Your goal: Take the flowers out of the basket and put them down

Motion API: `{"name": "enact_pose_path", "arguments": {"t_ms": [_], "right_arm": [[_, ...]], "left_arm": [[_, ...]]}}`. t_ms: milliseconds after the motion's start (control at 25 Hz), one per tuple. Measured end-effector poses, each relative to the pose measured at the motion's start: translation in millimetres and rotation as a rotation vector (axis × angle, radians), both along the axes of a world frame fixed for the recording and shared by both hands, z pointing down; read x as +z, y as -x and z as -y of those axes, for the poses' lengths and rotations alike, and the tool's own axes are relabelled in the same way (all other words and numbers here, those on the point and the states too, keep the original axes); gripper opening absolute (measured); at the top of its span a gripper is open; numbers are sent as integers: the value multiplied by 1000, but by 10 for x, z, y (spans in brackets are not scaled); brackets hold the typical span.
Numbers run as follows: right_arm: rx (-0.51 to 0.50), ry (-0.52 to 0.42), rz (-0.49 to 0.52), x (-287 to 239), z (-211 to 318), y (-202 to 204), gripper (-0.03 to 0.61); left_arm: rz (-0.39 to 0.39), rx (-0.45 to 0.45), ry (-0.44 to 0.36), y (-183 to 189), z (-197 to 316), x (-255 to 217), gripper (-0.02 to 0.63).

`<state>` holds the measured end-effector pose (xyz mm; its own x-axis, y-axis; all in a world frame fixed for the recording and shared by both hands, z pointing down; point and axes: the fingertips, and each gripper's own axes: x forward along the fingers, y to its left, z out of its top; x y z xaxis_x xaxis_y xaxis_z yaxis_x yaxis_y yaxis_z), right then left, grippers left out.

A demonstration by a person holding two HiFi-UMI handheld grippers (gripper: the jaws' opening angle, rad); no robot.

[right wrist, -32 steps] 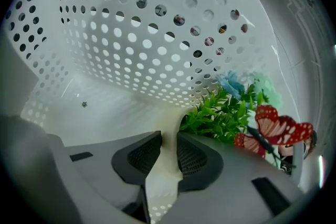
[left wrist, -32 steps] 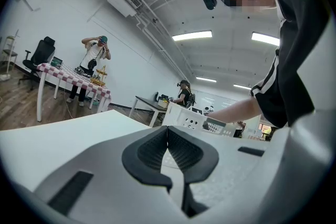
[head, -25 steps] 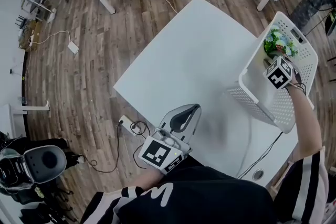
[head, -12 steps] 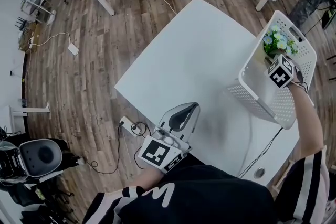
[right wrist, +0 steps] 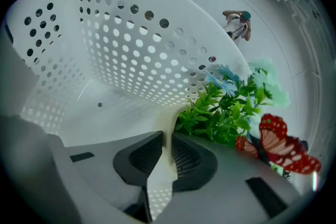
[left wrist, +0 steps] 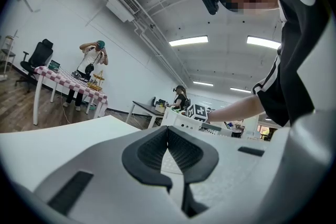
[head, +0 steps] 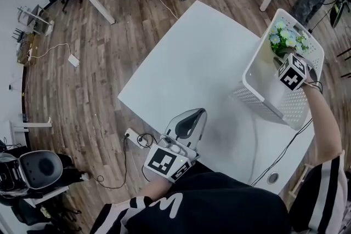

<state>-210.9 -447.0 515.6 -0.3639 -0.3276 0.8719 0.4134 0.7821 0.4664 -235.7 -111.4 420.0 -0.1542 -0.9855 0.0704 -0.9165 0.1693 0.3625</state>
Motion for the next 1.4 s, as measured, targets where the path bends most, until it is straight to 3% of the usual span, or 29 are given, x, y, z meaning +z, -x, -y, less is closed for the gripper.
{"name": "enact_pose_path", "arguments": {"t_ms": [1400], "right_arm": [[-56,-112,91,-964,-405,-367,63]], "left_arm": [[46,146,-94,-398,217,-188,5]]}}
